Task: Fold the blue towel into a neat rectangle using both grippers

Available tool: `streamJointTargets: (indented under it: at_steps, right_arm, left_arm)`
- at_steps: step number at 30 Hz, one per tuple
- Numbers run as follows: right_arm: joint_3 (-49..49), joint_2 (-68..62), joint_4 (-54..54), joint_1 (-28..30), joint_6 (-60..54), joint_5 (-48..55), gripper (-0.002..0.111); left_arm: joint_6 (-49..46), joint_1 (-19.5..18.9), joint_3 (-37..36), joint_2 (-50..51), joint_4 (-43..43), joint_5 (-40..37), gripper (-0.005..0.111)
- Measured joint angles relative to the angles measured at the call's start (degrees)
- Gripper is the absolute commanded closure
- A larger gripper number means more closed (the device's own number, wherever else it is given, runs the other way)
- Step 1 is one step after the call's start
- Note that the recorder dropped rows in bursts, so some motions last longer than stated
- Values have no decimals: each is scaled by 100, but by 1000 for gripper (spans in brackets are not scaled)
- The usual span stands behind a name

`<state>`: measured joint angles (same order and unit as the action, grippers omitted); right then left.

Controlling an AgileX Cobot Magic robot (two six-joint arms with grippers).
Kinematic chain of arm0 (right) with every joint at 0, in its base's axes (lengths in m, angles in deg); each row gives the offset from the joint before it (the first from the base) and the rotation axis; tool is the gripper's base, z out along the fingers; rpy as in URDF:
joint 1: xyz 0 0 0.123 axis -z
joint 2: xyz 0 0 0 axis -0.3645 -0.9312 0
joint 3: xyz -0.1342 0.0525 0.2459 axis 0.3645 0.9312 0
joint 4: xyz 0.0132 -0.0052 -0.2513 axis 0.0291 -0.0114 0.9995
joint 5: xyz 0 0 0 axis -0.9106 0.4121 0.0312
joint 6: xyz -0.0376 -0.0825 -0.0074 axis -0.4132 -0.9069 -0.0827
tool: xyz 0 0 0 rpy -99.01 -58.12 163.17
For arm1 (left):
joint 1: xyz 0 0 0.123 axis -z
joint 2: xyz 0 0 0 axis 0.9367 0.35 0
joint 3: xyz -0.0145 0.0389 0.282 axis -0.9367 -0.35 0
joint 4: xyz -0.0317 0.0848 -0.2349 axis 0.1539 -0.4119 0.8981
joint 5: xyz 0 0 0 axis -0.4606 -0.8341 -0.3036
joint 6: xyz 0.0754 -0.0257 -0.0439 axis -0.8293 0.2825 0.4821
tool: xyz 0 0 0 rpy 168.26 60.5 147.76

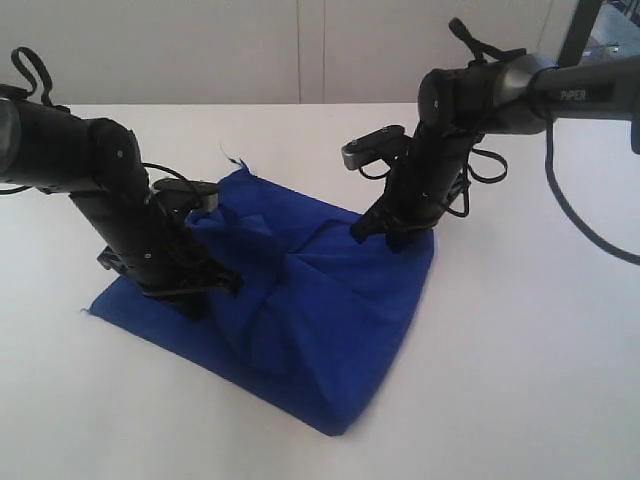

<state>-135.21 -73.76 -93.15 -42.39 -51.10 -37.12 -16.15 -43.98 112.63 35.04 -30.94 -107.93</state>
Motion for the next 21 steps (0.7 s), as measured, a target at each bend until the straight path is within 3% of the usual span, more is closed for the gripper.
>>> streamJointTargets:
  at_steps: [7,14,21]
  right_arm:
    - [543,292,99,0,614,-167,108]
    - [1240,729,126,0,970,-243,108]
    - [1304,1086,224,-10,969,-659,108]
  left_arm:
    - [-16,-432,13,14,-345,199,107]
    - [-201,-494,98,133,-513,879,107]
    - [-228,-532,278,65,-576,324,107]
